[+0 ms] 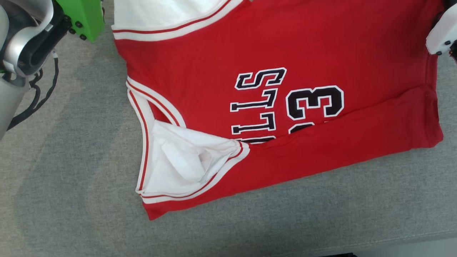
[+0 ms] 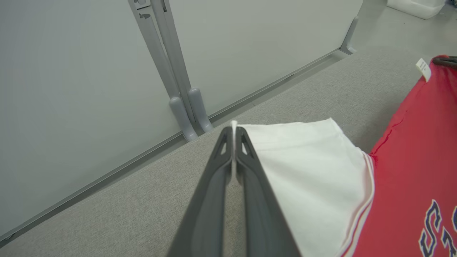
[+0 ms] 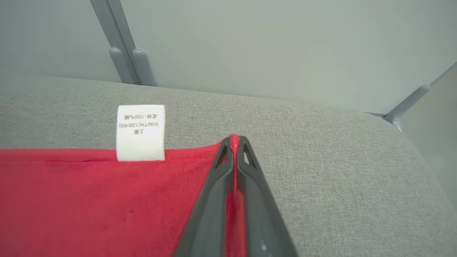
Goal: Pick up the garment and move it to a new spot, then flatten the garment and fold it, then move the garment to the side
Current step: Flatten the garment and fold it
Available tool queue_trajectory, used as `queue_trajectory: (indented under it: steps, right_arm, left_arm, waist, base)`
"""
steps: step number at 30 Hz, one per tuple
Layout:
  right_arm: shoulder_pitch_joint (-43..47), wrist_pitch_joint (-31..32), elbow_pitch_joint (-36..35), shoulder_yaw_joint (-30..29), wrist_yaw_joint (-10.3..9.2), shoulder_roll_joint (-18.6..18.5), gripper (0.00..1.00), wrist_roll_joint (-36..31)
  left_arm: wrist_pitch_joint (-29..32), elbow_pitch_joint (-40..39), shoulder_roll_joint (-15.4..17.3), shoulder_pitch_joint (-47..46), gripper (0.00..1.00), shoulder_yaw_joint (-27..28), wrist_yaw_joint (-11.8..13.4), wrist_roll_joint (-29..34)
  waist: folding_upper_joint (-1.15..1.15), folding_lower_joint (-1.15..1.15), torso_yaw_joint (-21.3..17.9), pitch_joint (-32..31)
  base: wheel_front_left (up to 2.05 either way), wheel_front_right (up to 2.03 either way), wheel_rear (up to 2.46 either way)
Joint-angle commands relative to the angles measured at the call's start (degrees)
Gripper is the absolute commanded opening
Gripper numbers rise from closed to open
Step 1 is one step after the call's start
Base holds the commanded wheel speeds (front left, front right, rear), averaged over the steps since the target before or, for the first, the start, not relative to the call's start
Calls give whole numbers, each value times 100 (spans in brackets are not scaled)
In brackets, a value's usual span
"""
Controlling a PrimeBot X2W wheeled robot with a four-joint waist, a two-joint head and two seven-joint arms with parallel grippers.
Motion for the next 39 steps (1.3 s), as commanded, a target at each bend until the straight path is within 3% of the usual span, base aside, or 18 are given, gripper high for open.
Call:
queue_trajectory:
  steps: [1, 6, 11, 24, 33, 39]
  right_arm:
    - [-4, -73, -23, 7, -11, -58, 0, 61]
    - [349, -179, -202, 152, -11, -255, 0, 415]
    - [880, -338, -566, 126, -11, -467, 0, 884]
    - [2449, -622, -1069, -273, -11, -946, 0, 1785]
    - [3234, -882, -1338, -458, -11, -883, 0, 1827]
    - [3649, -1107, -1346, -438, -11, -785, 0, 1801]
  left_arm:
    - [-36, 55, -21, -9, 0, 17, -54, -65]
    - [-1, -58, 64, 420, 0, -27, -159, -353]
    - [-12, -567, 309, 1155, 0, 73, -71, -888]
    - [-135, -2645, 1182, 3186, 0, 341, 664, -2054]
    - [-351, -3635, 1522, 4208, 0, 301, 1025, -2412]
    - [-733, -3781, 1516, 4884, 0, 134, 1134, -2370]
  waist:
    - [0, 0, 36, -26]
    - [0, 0, 133, -178]
    - [0, 0, 245, -374]
    - [0, 0, 500, -838]
    - [0, 0, 558, -871]
    - [0, 0, 544, -891]
  base:
    - [0, 0, 0]
    - [0, 0, 0]
    - [0, 0, 0]
    - [0, 0, 0]
    - [0, 0, 0]
    - [0, 0, 0]
